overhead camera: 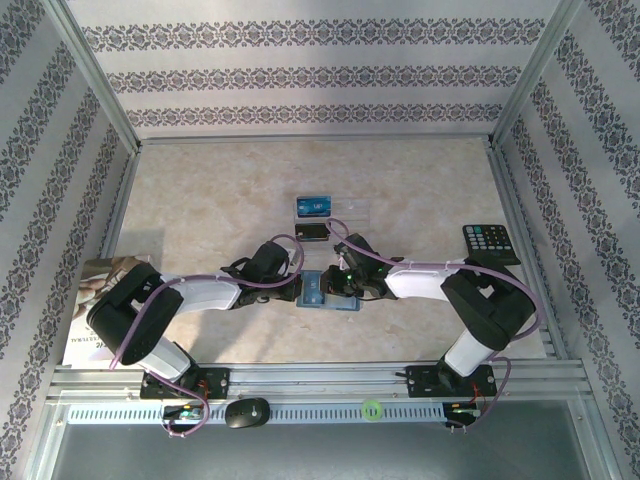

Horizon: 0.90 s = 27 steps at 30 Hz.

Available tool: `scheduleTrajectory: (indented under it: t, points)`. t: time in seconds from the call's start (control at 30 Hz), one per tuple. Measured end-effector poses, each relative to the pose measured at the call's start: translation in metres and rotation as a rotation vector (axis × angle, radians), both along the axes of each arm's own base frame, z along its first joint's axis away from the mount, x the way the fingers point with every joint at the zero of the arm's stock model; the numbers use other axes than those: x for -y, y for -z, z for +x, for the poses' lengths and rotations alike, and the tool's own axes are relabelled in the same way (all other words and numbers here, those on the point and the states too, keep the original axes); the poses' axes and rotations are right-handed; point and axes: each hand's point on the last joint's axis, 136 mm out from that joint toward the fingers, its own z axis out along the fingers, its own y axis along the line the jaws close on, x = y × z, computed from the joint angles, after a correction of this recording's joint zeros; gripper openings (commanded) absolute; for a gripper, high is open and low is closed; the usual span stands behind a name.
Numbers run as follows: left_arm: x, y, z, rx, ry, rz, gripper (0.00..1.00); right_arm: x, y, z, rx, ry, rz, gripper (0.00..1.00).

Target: Take the credit cards out of the card holder

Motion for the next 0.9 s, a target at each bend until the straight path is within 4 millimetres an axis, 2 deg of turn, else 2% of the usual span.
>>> scheduleTrajectory:
  t: [0.07,0.23,0.4,0.7,0.73,0.83,0.9]
  points:
    - [0.0,0.0,0.0,-0.003,0.0,-0.001,0.0,-0.001,0.0,0.0,-0.001,-0.002,0.004,0.15]
    - [0.0,0.001,0.0,-0.006,-0.004,-0.002,0.0,0.0,0.002,0.001,-0.013,0.009,0.006,0.0]
    - [0.001,0.0,0.0,-0.004,-0.005,-0.004,0.0,0.004,-0.001,0.001,0.0,0.022,0.017,0.0]
    - [0.0,-0.001,-0.002,-0.007,-0.011,-0.009,0.0,0.025,-0.012,-0.001,0.045,0.075,0.003,0.0]
    - [0.0,-0.002,-0.003,-0.008,-0.008,-0.009,0.0,0.026,-0.011,-0.001,0.044,0.077,-0.002,0.02]
    - [0.001,-0.008,-0.004,0.002,-0.005,-0.017,0.0,0.026,-0.011,-0.002,0.047,0.068,-0.008,0.2]
    - [0.003,-0.014,-0.003,0.016,-0.002,-0.028,0.0,0.028,-0.01,-0.002,0.05,0.062,-0.014,0.27]
